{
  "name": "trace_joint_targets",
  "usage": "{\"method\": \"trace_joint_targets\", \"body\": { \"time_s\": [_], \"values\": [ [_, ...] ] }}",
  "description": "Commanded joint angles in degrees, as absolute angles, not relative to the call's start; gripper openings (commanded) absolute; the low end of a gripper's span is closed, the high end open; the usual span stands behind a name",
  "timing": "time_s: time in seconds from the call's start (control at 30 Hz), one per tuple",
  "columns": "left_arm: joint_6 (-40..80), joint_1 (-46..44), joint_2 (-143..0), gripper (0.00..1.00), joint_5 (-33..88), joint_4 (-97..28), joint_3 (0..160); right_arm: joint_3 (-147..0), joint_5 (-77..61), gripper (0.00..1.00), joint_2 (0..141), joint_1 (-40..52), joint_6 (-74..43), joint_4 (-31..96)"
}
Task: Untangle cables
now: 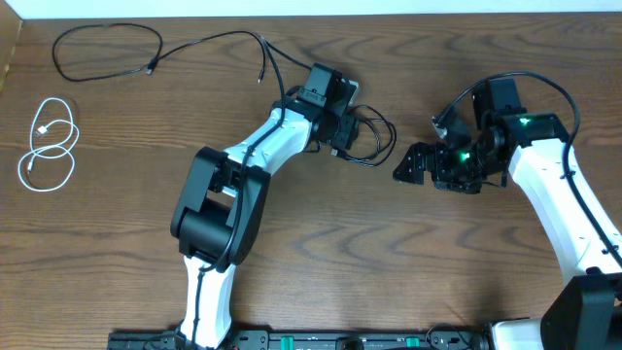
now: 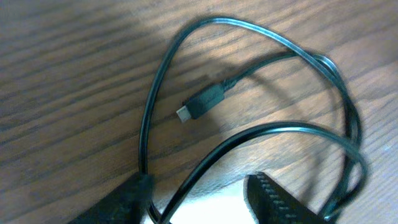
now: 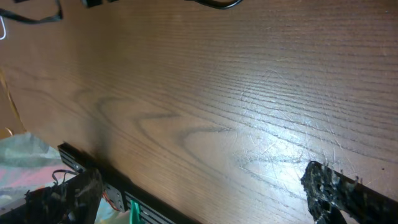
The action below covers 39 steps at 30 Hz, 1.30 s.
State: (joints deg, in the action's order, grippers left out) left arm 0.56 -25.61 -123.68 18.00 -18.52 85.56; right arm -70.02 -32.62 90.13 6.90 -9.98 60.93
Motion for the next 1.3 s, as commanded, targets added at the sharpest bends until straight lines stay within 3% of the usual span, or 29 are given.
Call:
{"method": "trace_joint_targets", "body": {
  "time_s": [0.0, 0.1, 0.17, 0.4, 0.57, 0.8, 1.0, 1.27],
  "values": [
    [-0.36, -25.30, -124.97, 0.38, 18.63, -17.28, 85.41, -70.81, -33.56, 0.99, 89.80, 7.07, -9.10, 61.01],
    [-0.16, -25.26, -124.62, 0.15, 18.63, -16.75, 85.62, -70.81, -33.56, 0.99, 89.80, 7.07, -9.10, 61.12],
    [0.30, -25.26, -123.87, 0.08, 18.61, -17.02, 85.95, -70.81, -33.56, 0.99, 89.80, 7.07, -9.10, 61.14],
    [5.08, -25.26, -114.65, 0.07, 19.68, -17.02, 85.95, -70.81, -33.56, 0.99, 89.80, 7.07, -9.13, 61.06],
    [5.41, -25.28, -104.90, 0.07, 28.27, -16.58, 85.95, -70.81, -33.65, 0.99, 89.80, 7.09, -9.30, 60.42],
    [14.96, -25.28, -93.93, 0.08, 30.04, -16.38, 85.95, -70.81, -36.27, 0.99, 89.80, 7.18, -13.43, 57.43],
    [19.25, -25.47, -91.29, 0.07, 33.23, -17.08, 85.95, -70.81, -48.49, 0.99, 89.80, 7.14, -17.52, 49.63],
    [24.64, -25.43, -91.29, 0.08, 30.28, -22.15, 85.95, -70.81, -53.30, 0.99, 89.80, 4.99, -29.45, 40.91]
  ]
}}
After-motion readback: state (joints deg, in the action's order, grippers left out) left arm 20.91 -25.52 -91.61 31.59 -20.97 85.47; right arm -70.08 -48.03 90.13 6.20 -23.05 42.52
